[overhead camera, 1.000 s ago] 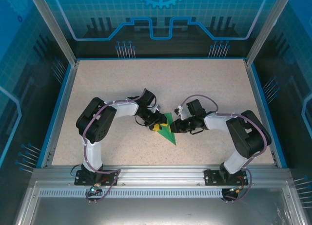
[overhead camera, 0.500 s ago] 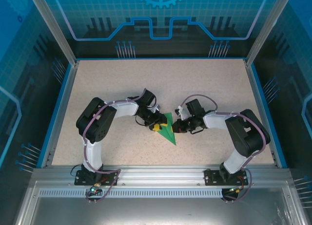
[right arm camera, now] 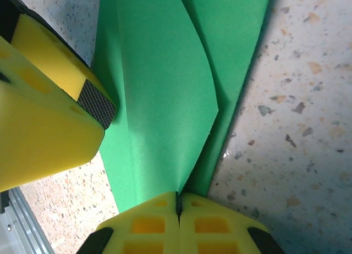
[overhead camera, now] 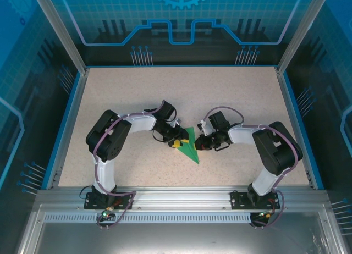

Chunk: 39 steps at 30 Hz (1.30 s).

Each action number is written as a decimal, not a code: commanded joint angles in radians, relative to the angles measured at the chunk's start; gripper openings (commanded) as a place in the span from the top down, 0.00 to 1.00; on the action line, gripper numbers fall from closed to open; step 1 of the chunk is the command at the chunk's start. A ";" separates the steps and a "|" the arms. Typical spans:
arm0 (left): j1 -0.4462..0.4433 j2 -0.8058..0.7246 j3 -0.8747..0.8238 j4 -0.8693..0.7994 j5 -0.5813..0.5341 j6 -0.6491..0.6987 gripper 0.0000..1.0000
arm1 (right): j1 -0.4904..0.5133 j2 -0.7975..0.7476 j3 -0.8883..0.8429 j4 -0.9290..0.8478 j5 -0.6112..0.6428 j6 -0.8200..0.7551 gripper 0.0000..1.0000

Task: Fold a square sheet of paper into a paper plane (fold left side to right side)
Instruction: Fourth fold the wing at the center of the table.

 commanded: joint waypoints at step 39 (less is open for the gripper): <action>-0.024 0.097 0.155 0.008 0.020 0.027 0.76 | 0.016 0.028 0.011 -0.119 0.088 -0.020 0.98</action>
